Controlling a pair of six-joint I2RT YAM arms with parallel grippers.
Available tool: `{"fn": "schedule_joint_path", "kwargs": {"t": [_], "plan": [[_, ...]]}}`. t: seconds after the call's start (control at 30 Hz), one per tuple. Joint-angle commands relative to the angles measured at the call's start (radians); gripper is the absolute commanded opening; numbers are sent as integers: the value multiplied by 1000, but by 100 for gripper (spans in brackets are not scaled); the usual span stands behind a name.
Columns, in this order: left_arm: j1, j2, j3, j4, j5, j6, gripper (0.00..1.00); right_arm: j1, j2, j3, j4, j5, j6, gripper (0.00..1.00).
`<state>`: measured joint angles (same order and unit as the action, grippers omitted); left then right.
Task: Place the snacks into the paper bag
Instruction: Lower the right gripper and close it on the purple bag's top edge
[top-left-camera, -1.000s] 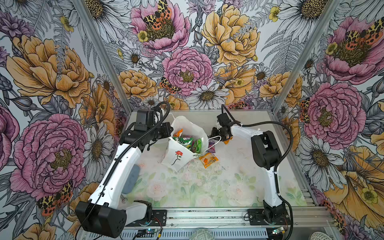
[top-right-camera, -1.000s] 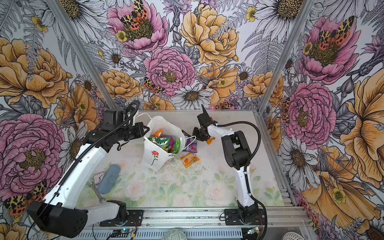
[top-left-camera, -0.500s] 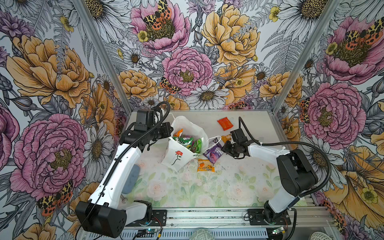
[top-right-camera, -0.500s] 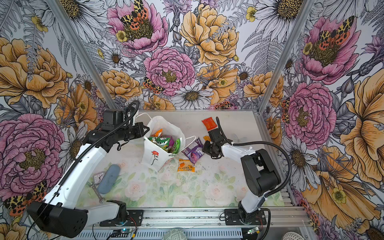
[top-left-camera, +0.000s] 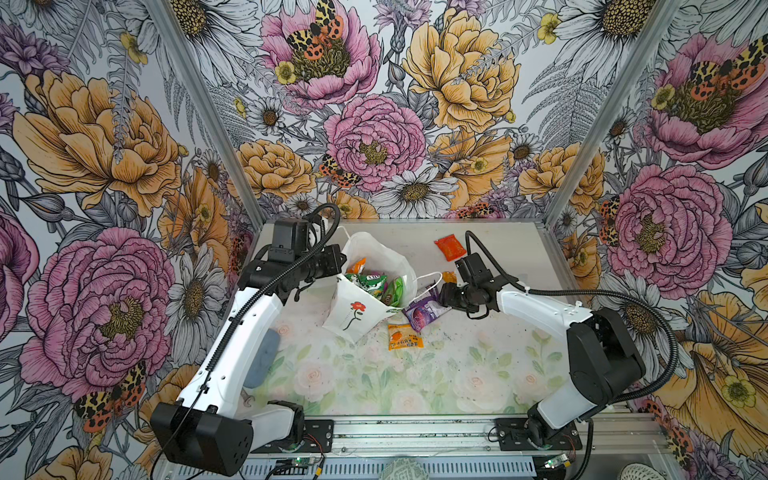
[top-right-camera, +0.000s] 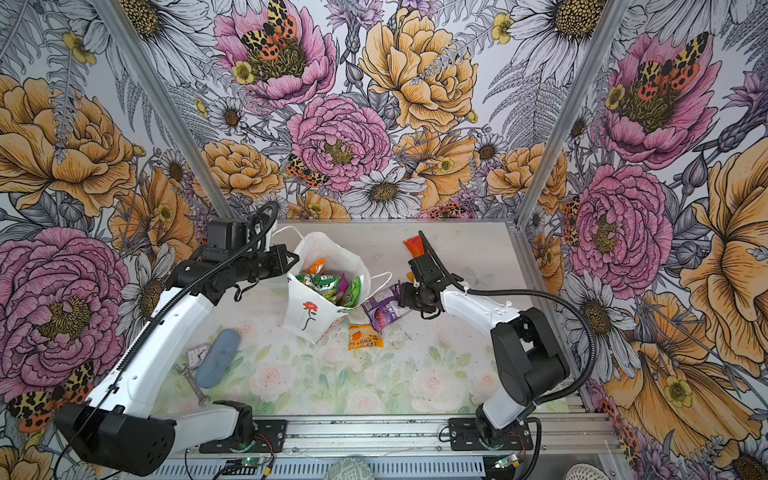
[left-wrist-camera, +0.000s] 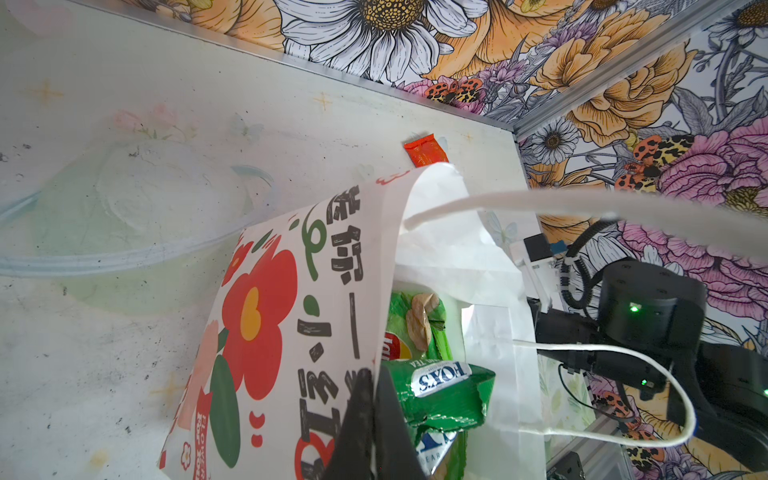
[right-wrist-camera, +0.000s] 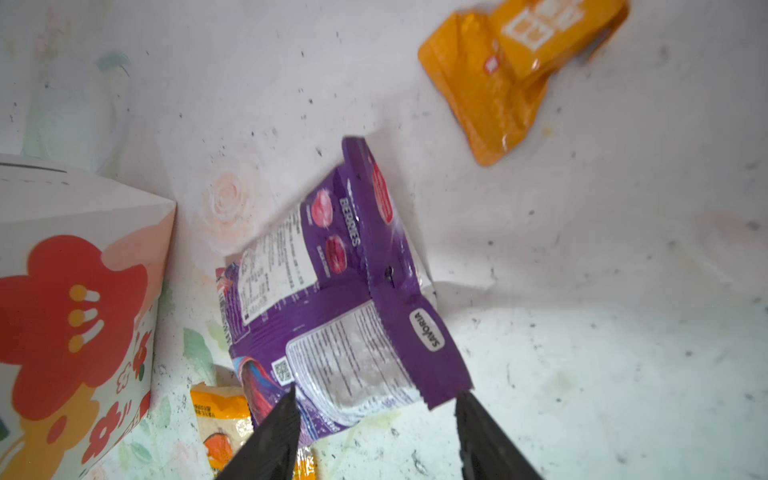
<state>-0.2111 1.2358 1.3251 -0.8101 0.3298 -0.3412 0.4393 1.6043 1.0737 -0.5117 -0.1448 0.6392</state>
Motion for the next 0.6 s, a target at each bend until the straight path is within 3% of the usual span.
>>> {"fn": "schedule_joint_path", "kwargs": {"t": [0.0, 0.23, 0.57], "plan": [[11, -39, 11, 121, 16, -2, 1, -8, 19, 83, -75, 33, -157, 68], [9, -39, 10, 121, 12, -2, 1, -5, 148, 169, -120, -30, -275, 72], [10, -37, 10, 121, 13, -2, 2, 7, 298, 196, -131, -87, -291, 72]]}}
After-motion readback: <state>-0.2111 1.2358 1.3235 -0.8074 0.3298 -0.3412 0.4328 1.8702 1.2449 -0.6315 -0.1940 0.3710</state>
